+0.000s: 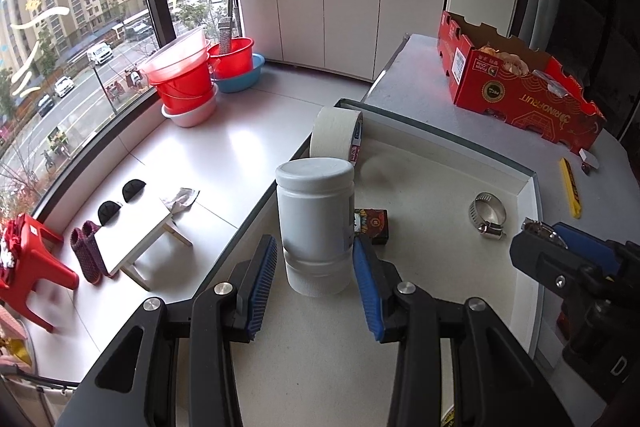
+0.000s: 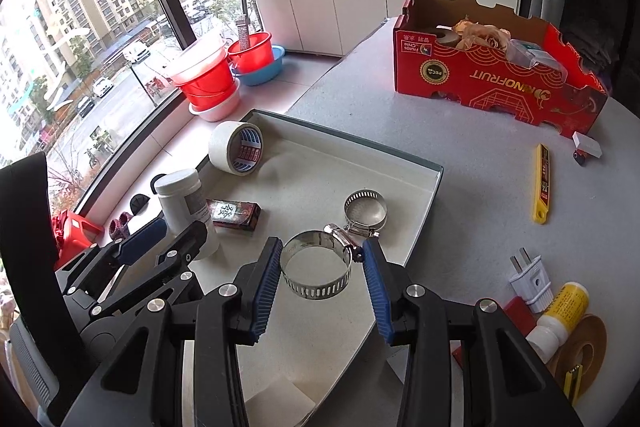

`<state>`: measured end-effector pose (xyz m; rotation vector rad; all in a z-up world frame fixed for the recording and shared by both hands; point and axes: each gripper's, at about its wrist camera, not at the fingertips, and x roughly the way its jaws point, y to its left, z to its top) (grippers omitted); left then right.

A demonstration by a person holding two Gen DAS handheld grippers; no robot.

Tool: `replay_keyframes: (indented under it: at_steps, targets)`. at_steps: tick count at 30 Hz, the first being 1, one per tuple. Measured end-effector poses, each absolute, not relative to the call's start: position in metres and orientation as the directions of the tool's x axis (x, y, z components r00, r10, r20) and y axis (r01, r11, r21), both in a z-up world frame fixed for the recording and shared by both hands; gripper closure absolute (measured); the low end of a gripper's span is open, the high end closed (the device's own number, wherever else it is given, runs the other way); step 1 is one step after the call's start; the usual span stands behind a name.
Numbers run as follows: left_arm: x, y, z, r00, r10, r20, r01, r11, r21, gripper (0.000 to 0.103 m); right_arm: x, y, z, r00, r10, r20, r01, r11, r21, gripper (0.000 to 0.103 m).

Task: Organize rigid objects
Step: 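Set the pill bottle in the tray with the left tool while the right tool drops the clamp, then move both open tools back over the table toward the remaining items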

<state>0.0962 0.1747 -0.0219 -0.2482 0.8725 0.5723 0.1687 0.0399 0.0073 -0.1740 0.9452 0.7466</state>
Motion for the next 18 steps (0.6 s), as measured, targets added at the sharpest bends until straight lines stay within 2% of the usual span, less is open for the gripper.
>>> replay_keyframes:
  at_steps: [7,8,9,10,11,12,13,16,18]
  targets:
    - [0.100,0.178,-0.027,0.494,0.365,-0.789,-0.564,0.825,0.029,0.060,0.174,0.046,0.000,0.351,0.493,-0.796,-0.646,0.743,0.175,0.060]
    - [0.102,0.178,-0.028,0.494,0.360,-0.791,-0.559,0.829,0.028,0.058,0.174,0.047,-0.001,0.345,0.494,-0.798,-0.648,0.740,0.178,0.060]
    - [0.103,0.178,-0.029,0.494,0.356,-0.794,-0.554,0.832,0.029,0.047,0.174,0.047,-0.002,0.336,0.498,-0.799,-0.652,0.735,0.184,0.060]
    - [0.103,0.177,-0.030,0.495,0.355,-0.793,-0.552,0.833,0.028,0.038,0.174,0.048,-0.003,0.331,0.501,-0.800,-0.655,0.732,0.188,0.055]
    - [0.103,0.177,-0.030,0.497,0.360,-0.789,-0.554,0.832,0.030,0.020,0.174,0.048,-0.002,0.333,0.503,-0.798,-0.655,0.732,0.188,0.038]
    - [0.102,0.177,-0.029,0.501,0.366,-0.784,-0.557,0.830,0.031,0.016,0.174,0.048,-0.001,0.338,0.505,-0.794,-0.655,0.732,0.187,0.026]
    - [0.101,0.176,-0.028,0.501,0.368,-0.784,-0.558,0.829,0.033,0.016,0.173,0.046,0.001,0.357,0.504,-0.786,-0.652,0.738,0.177,0.008]
    - [0.102,0.176,-0.029,0.490,0.369,-0.790,-0.556,0.830,0.043,0.003,0.170,0.040,0.010,0.409,0.514,-0.754,-0.648,0.745,0.156,0.007]
    - [0.102,0.175,-0.028,0.492,0.384,-0.781,-0.562,0.825,0.053,0.001,0.172,0.038,0.011,0.403,0.512,-0.759,-0.651,0.743,0.156,0.007]
